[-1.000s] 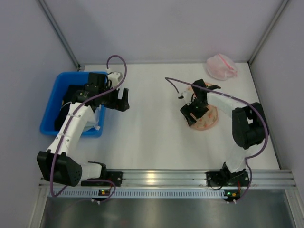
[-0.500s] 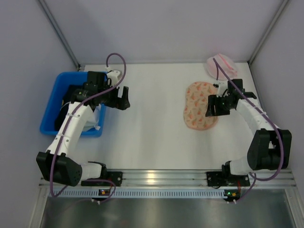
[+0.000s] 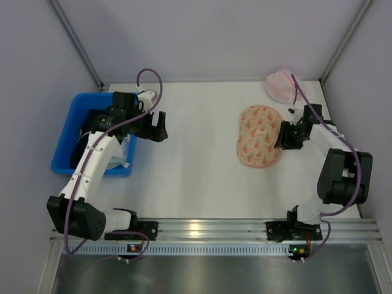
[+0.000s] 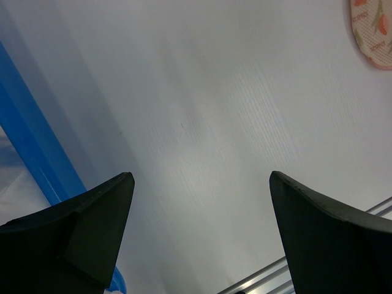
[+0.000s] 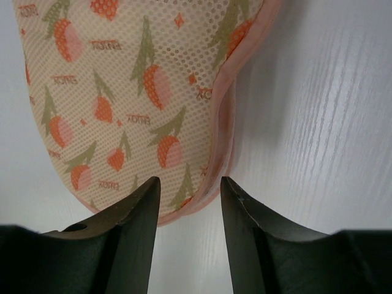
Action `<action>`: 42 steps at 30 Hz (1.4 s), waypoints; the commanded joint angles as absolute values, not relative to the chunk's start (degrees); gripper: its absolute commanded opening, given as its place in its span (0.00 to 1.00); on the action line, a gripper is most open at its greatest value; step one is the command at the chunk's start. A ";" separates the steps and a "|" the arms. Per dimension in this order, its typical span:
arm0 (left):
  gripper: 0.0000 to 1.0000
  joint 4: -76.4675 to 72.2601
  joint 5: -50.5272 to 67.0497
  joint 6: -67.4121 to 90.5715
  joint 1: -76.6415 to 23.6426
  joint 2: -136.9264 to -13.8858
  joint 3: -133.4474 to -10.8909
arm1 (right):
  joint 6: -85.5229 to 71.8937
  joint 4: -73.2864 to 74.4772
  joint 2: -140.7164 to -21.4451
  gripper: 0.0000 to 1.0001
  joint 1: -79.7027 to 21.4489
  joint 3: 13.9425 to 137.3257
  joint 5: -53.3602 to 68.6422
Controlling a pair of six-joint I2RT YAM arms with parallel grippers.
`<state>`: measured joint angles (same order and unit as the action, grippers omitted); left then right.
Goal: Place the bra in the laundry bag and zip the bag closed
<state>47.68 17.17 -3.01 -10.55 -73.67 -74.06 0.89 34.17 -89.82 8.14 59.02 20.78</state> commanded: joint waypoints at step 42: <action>0.98 47.46 16.70 -4.83 -10.20 -72.78 -75.94 | 12.39 42.81 -91.57 0.00 -16.42 81.65 28.66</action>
<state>47.70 17.04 -3.60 -10.55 -75.00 -74.28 9.82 41.28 -89.65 -11.62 78.85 29.69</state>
